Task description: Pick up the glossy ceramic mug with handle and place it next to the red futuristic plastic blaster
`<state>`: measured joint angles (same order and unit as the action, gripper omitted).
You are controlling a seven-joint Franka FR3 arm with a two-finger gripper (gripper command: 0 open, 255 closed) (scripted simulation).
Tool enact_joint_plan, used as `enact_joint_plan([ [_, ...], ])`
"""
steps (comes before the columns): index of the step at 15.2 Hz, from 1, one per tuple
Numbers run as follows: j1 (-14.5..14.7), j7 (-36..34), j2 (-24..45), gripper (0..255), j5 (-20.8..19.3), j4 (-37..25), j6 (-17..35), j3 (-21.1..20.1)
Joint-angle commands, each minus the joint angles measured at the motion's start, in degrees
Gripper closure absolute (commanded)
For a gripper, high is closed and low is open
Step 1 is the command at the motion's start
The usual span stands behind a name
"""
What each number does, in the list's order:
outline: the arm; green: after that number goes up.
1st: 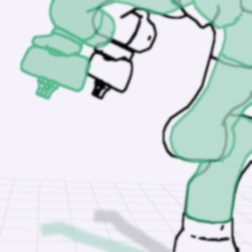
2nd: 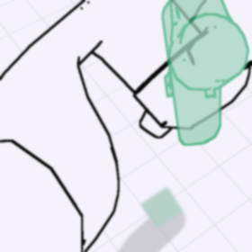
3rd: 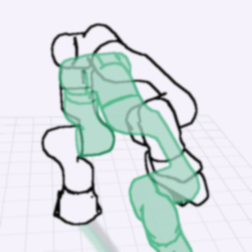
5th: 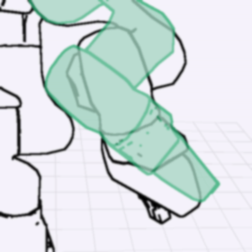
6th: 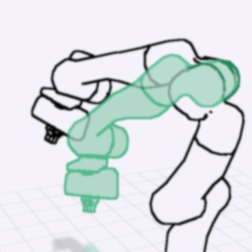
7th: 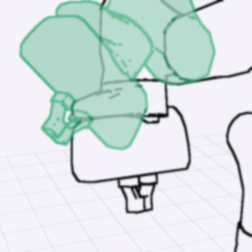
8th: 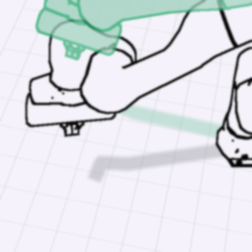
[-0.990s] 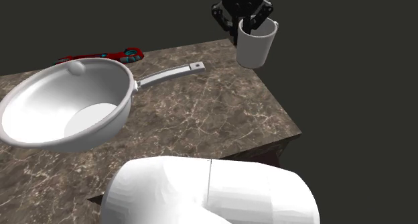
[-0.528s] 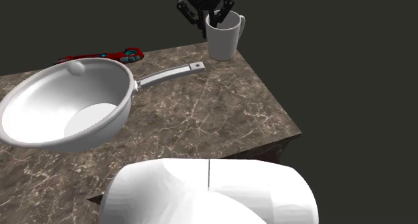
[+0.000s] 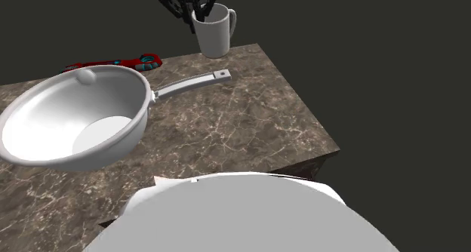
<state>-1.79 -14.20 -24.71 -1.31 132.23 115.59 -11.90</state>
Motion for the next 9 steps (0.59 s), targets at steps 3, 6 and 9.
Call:
enact_joint_plan([
  [3,0.95,-5.74,6.3,255,-0.6,-6.19,-0.28,-4.26],
  [6,1.55,-9.91,11.43,255,-1.9,-11.4,-0.82,-7.12],
  [9,2.33,-14.19,16.97,255,-3.89,-17.25,-1.81,-9.75],
])
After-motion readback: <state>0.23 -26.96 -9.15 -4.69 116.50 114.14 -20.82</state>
